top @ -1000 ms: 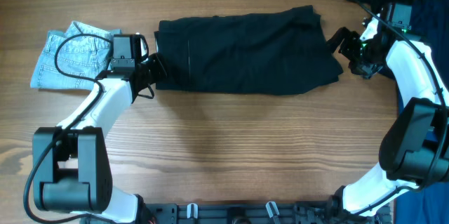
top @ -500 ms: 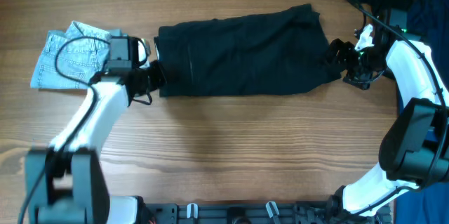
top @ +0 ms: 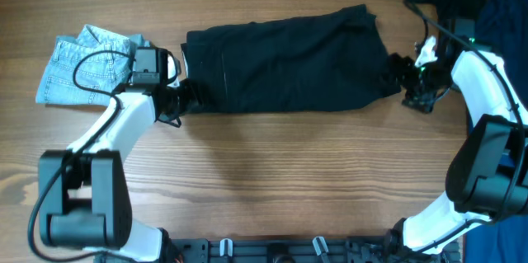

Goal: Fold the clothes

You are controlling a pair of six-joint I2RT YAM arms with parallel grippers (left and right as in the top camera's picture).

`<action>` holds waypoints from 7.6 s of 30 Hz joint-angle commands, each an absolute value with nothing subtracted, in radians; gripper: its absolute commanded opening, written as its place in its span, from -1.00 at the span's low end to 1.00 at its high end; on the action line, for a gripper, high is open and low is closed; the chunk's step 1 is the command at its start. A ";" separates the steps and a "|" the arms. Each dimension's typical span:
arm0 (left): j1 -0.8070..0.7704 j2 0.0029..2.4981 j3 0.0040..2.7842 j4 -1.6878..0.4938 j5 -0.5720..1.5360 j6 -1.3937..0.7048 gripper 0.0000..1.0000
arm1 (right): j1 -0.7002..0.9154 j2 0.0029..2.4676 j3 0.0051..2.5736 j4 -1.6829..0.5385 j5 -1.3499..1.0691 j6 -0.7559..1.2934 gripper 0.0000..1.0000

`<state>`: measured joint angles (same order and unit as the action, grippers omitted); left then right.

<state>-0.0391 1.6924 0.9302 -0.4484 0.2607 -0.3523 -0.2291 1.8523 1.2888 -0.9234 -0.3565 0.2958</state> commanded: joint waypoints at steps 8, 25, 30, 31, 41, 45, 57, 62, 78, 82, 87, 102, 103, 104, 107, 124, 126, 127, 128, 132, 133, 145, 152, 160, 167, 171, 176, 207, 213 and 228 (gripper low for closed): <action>-0.018 1.773 0.917 -0.439 0.208 -0.344 -0.92 | -0.226 1.829 1.093 -0.562 -0.334 0.375 0.99; 0.081 1.773 0.917 -0.446 0.213 -0.344 -0.59 | -0.256 1.749 0.965 -0.474 -0.389 0.372 -0.91; 0.081 1.773 0.917 -0.452 0.213 -0.344 0.64 | -0.318 1.522 0.965 -0.702 -0.160 0.453 -0.91; 0.081 1.773 0.917 -0.452 0.213 -0.344 0.64 | -0.318 1.509 0.965 -0.734 -0.146 0.457 -0.76; 0.081 1.773 0.917 -0.398 0.397 -0.336 0.04 | -0.304 1.522 0.965 -0.318 -0.507 0.358 0.38; 0.080 1.773 0.917 -0.369 0.456 -0.317 0.35 | -0.254 1.660 0.965 -0.205 -0.493 0.378 0.37; 0.081 1.773 0.917 -0.352 0.456 -0.317 -0.17 | -0.271 2.019 0.965 0.258 -0.266 0.655 -0.85; 0.081 1.773 0.917 -0.354 0.452 -0.317 -0.18 | -0.341 2.004 0.987 0.233 -0.299 0.625 -0.81; -0.070 1.703 1.088 -0.142 0.582 -0.184 -0.92 | -0.149 1.624 0.988 -0.456 -0.720 0.259 -0.51; -0.212 1.821 1.088 -0.110 0.439 -0.134 -0.92 | -0.014 1.644 0.987 -0.478 -0.503 0.314 -0.49; -0.249 1.977 1.088 -0.107 0.191 -0.195 -0.92 | 0.062 1.749 0.956 -0.522 -0.349 0.580 -0.38; -0.070 1.968 1.089 -0.244 0.037 -0.243 -0.82 | -0.150 1.827 0.957 -0.721 -0.019 0.450 -0.60; -0.070 1.945 1.089 -0.245 0.060 -0.243 -0.75 | -0.150 1.810 0.958 -0.709 -0.082 0.371 -0.56; -0.070 1.912 1.089 -0.248 0.094 -0.243 -0.61 | -0.150 1.788 0.958 -0.703 -0.139 0.314 -0.51; -0.070 1.772 1.089 -0.268 0.223 -0.243 -0.25 | -0.150 1.678 0.958 -0.693 -0.289 0.236 -0.27; -0.198 1.740 1.080 -0.432 0.334 -0.187 0.60 | -0.477 1.636 0.958 -0.686 -0.493 0.187 0.99; -0.198 1.756 1.080 -0.438 0.312 -0.187 0.60 | -0.477 1.708 0.958 -0.680 -0.422 0.187 0.99; -0.198 1.756 1.080 -0.439 0.313 -0.187 0.60 | -0.477 1.737 0.958 -0.670 -0.397 0.187 0.99; -0.198 1.756 1.080 -0.439 0.313 -0.187 0.60 | -0.477 1.772 0.958 -0.647 -0.388 0.182 0.98; -0.198 1.756 1.080 -0.423 0.313 -0.187 0.62 | -0.459 1.839 0.958 -0.605 -0.428 0.096 0.84; -0.198 1.756 1.080 -0.420 0.313 -0.187 0.63 | -0.443 1.850 0.958 -0.604 -0.493 0.047 0.76; -0.198 1.756 1.080 -0.415 0.313 -0.187 0.61 | -0.348 1.799 0.961 -0.594 -0.616 -0.014 -0.70; -0.198 1.726 1.092 -0.450 0.318 -0.187 0.62 | -0.346 1.481 0.963 -0.645 -0.463 0.083 -0.85; -0.198 1.590 1.095 -0.467 0.317 -0.187 0.70 | -0.146 1.400 0.963 -0.665 -0.372 0.164 -0.89; -0.198 1.552 1.095 -0.530 0.317 -0.187 0.69 | 0.110 1.568 0.963 -0.593 -0.224 0.248 -0.89; -0.198 1.552 1.095 -0.552 0.317 -0.187 0.67 | 0.178 1.654 0.963 -0.523 -0.224 0.246 -0.87; -0.198 1.552 1.095 -0.559 0.317 -0.187 0.66 | 0.228 1.685 0.963 -0.405 -0.300 0.170 -0.74; -0.198 1.552 1.095 -0.565 0.316 -0.187 0.70 | 0.050 1.649 0.963 -0.472 -0.493 0.067 0.31; -0.198 1.552 1.095 -0.559 0.316 -0.187 0.70 | 0.043 1.648 0.963 -0.487 -0.783 -0.001 -0.38; -0.198 1.552 1.095 -0.543 0.317 -0.191 0.70 | 0.146 1.616 0.963 -0.463 -0.766 0.037 0.25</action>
<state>-0.1993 1.5761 1.0882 -0.5461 0.3191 -0.1993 0.1955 1.6707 0.9615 -0.4866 -0.7849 0.0212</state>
